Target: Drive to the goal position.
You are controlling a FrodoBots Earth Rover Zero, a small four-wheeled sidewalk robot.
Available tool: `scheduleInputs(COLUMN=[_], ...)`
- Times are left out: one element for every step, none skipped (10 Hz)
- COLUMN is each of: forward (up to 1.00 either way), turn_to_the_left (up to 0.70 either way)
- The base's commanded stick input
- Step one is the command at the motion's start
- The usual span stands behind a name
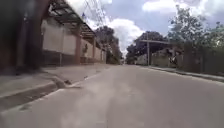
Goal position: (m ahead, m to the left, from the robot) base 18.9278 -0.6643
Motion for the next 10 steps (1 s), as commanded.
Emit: scheduleInputs(forward=[1.0,1.0,1.0,1.0,1.0,1.0,1.0,1.0,1.0,1.0], turn_to_the_left=[-0.4,-0.4,-0.14,0.0,0.0,0.0,0.0,0.0,0.0,0.0])
